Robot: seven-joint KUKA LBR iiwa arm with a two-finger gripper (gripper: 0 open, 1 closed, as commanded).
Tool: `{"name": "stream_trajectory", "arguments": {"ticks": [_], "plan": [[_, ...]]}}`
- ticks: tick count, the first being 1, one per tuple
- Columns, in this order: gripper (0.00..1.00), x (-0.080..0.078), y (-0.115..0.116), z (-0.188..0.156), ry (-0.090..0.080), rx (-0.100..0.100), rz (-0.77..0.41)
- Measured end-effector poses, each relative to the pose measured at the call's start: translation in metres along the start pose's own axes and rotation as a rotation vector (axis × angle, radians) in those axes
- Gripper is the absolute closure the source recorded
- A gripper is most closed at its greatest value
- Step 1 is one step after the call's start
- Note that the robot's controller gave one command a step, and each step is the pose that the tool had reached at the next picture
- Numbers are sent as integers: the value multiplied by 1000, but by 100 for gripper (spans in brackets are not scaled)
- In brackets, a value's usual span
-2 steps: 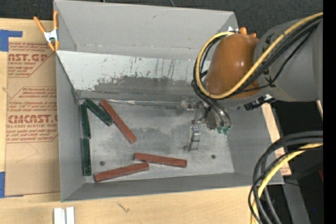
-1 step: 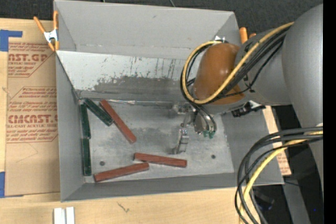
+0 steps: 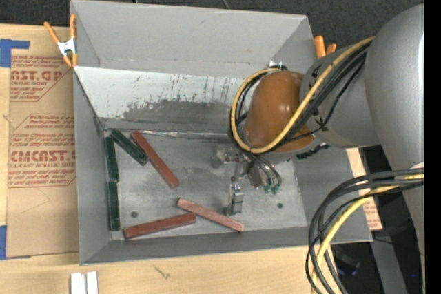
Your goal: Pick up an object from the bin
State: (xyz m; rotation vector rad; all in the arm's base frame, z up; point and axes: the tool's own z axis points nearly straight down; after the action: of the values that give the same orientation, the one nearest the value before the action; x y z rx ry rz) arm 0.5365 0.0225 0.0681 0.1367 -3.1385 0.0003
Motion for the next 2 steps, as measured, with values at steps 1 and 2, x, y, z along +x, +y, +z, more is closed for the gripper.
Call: {"name": "stream_trajectory", "arguments": {"ticks": [1,2], "plan": [[0,24,-11,-8,-2,-2,-123],[0,36,-13,-16,1,-1,36]]}}
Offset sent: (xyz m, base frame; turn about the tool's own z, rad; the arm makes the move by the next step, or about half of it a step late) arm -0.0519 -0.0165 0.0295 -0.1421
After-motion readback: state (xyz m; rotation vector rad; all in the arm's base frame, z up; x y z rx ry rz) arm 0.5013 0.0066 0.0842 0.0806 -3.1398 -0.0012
